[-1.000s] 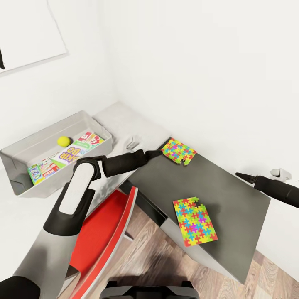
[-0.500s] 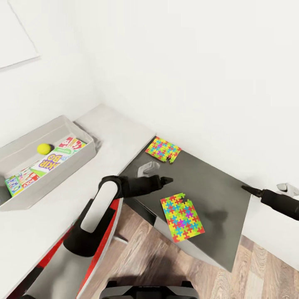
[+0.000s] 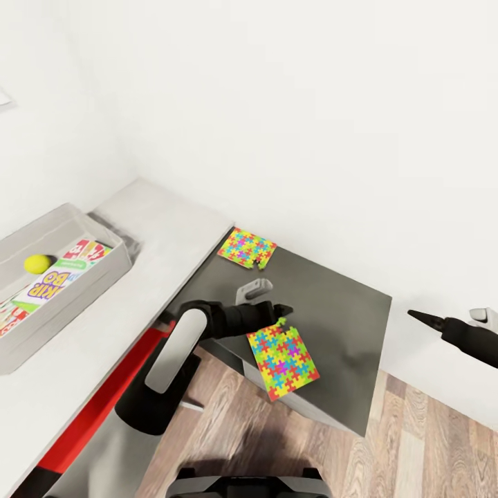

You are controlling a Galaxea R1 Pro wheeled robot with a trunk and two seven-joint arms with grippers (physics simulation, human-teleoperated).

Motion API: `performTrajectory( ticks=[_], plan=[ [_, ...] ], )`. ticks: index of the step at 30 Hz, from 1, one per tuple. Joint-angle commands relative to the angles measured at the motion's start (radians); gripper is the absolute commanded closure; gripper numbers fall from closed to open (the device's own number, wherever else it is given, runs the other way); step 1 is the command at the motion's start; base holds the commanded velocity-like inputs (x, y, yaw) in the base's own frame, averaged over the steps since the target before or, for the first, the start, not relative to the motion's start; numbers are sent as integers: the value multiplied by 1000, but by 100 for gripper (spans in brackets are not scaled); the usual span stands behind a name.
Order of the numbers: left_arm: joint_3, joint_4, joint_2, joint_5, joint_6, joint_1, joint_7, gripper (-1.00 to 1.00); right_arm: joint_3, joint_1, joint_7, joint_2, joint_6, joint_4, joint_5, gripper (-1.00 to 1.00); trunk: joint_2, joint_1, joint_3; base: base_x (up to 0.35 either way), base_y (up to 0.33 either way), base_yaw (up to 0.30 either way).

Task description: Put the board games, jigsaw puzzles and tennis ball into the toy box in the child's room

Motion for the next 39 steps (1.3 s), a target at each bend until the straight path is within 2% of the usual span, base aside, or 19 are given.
performTrajectory(
  ticks=[1, 15, 17, 21, 27, 28, 31, 34, 39],
  plan=[
    [-1, 1, -1, 10, 0, 0, 12, -100, -2, 0, 10, -1, 4, 0, 8, -100, -2, 1, -1, 0, 0, -88],
    [1, 32, 1, 11, -2, -8, 38, -100, 2, 2, 11, 1, 4, 0, 3, -100, -2, 1, -1, 0, 0, -30],
    [7, 66, 2, 15, 2, -37, 75, -100, 4, 2, 12, 1, 4, 0, 2, -100, -2, 1, -1, 0, 0, -6],
    [18, 97, 5, 26, 3, -67, 100, -100, 5, 2, 12, 1, 4, 0, 1, -100, -2, 1, -1, 0, 0, -4],
    [45, 216, 10, 68, 7, -144, 153, -100, 6, 2, 13, -1, 4, 0, 1, -100, -2, 1, -1, 0, 0, -2],
    [45, 216, 10, 68, 7, -144, 153, -100, 6, 2, 13, -1, 4, 0, 1, -100, -2, 1, -1, 0, 0, -1],
    [52, 303, 11, 82, 9, -187, 168, -100, 6, 2, 13, -1, 4, 0, 1, -100, -2, 1, -1, 0, 0, 0],
    [55, 354, 11, 87, 9, -210, 172, -100, 6, 2, 13, -1, 4, 0, 1, -100, -2, 1, -1, 0, 0, 0],
    [57, 408, 11, 92, 10, -235, 176, -100, 5, 2, 13, -2, 4, 0, 1, -100, -2, 1, -1, 0, 0, 0]
  ],
)
